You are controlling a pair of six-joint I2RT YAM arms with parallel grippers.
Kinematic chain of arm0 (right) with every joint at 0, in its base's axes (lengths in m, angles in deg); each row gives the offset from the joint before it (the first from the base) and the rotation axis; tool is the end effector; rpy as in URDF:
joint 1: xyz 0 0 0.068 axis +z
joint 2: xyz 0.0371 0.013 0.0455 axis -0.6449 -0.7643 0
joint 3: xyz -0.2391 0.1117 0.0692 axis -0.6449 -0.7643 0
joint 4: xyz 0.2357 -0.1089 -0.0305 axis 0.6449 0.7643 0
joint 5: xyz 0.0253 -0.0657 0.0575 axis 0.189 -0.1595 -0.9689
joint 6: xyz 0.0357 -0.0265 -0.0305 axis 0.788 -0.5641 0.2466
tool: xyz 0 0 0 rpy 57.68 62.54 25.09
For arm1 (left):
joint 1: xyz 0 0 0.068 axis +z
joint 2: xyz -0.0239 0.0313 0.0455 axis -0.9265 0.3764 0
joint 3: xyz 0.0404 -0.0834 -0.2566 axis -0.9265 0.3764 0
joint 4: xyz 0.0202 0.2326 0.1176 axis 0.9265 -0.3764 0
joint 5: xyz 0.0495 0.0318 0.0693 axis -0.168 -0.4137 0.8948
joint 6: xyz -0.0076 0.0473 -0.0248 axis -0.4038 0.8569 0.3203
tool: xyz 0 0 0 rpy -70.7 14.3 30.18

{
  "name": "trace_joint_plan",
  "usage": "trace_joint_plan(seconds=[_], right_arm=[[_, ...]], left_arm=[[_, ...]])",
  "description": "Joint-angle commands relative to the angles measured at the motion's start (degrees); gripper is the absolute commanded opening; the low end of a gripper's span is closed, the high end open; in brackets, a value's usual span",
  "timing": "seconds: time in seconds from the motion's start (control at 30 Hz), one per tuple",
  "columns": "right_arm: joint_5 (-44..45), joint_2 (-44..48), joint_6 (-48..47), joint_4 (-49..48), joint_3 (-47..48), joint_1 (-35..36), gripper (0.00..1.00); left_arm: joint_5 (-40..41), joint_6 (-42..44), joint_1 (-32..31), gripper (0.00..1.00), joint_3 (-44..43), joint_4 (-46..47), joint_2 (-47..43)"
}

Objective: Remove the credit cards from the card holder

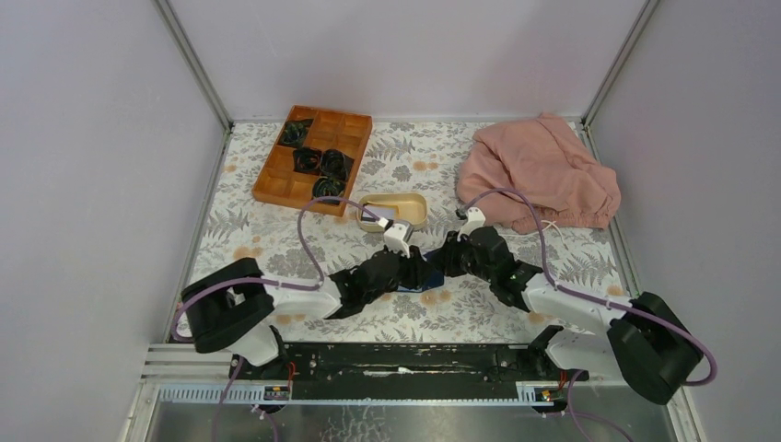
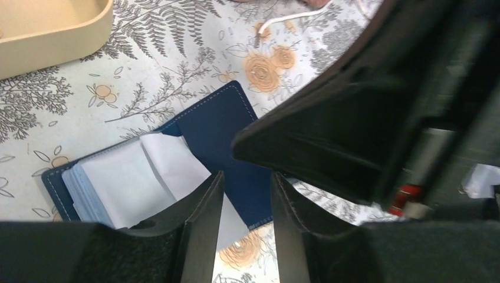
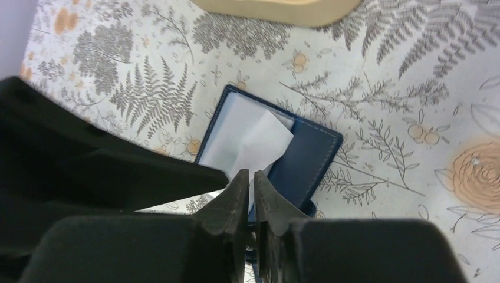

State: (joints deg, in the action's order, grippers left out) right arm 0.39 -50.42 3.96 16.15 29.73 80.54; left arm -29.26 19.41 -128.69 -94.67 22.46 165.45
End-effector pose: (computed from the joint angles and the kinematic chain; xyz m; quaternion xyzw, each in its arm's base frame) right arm 0.1778 0.1545 0.1950 -0.1033 0.8249 0.3391 0.4404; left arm 0.1548 -0.2581 0.1653 0.1031 0.8178 -0.3456 0.4485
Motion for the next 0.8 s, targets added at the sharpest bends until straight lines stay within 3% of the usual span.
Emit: trace_joint_plan(seconds=[0.0,0.23,0.57,0.77], right_arm=[[1.12,-3.41,3.22,-3.07,0.25,0.31,0.13],[3.88,-5.98,5.86,-3.13,-2.38,0.21,0.10],[5.49,-5.45,6.72,-1.88,-4.85,0.08,0.08],[5.70,-5.34,6.31,-1.54,-5.38,0.00,0.07]], left_arm=[[-2.90,1.75,-0.19,0.44,3.54,6.68,-6.07],[-0.05,0.39,1.45,0.45,6.56,-0.65,-11.50],[-3.47,-6.82,4.28,0.38,6.16,0.17,-2.33],[-5.20,-6.95,4.28,0.39,6.57,2.13,-0.27]])
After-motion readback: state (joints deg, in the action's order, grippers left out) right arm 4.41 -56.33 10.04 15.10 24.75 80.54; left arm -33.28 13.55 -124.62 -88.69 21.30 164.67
